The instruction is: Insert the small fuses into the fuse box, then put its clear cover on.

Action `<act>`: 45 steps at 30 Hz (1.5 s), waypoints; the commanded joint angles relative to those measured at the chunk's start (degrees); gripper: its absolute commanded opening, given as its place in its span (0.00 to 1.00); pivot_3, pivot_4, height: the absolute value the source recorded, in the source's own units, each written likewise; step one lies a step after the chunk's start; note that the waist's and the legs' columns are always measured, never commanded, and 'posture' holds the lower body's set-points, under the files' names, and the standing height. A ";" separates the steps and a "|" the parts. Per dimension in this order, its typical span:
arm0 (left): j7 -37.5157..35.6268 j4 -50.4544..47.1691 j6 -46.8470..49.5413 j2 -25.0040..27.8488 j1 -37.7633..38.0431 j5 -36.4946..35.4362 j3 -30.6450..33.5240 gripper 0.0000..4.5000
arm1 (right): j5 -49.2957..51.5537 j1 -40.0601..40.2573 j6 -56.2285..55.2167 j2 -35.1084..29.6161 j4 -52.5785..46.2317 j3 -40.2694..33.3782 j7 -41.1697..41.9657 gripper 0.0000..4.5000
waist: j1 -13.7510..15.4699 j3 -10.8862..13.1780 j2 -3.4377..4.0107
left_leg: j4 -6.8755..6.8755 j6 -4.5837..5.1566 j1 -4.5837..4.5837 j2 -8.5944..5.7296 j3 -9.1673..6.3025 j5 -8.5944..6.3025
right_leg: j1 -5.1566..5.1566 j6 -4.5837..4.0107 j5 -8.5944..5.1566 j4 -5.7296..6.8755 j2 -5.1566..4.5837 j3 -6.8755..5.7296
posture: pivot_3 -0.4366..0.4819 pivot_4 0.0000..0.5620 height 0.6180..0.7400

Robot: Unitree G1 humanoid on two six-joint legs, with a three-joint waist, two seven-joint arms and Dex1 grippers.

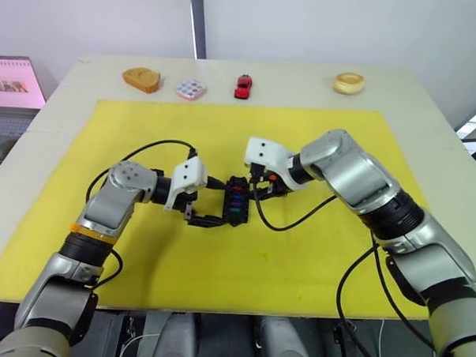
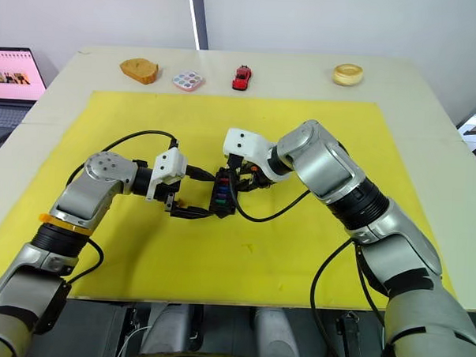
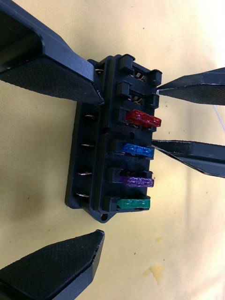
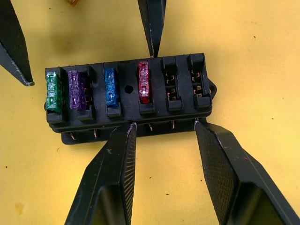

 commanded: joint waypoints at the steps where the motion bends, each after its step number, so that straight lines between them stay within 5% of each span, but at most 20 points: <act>1: -0.14 -1.33 -1.08 0.28 -0.21 -0.07 -0.18 1.00 | 1.07 -2.42 0.03 0.67 -1.36 -2.89 -0.09 0.47 | -0.02 0.00 0.00 | 0.00 0.00 0.00 0.00 0.00 0.00 | 0.00 0.00 0.00 0.00 0.00 0.00 | 0.48 0.27 1.00; 13: -0.13 -0.20 -0.67 0.68 -1.13 -0.61 0.92 1.00 | 4.38 -5.28 1.10 -1.94 -5.03 -8.19 1.02 0.47 | -0.03 0.00 0.01 | 0.00 0.00 -0.02 0.00 0.00 0.00 | -0.02 0.00 0.00 0.00 0.00 0.00 | 0.48 0.27 1.00; 19: -0.19 0.44 -0.47 0.66 -1.81 -0.91 1.23 1.00 | 6.50 -2.19 1.76 -0.23 -9.30 -8.76 -1.06 0.01 | 0.05 0.00 0.00 | 0.00 0.00 -0.04 0.00 -0.01 0.00 | -0.03 0.00 0.00 0.01 0.00 0.00 | 0.48 0.27 1.00; 45: -0.21 0.26 -0.84 0.92 -1.95 -0.55 1.02 1.00 | 5.39 4.79 -3.03 1.43 -6.56 -6.24 -5.71 0.01 | 0.03 0.00 0.00 | 0.02 0.00 -0.07 -0.01 -0.02 0.00 | -0.04 0.00 0.00 0.01 -0.01 -0.02 | 0.48 0.27 1.00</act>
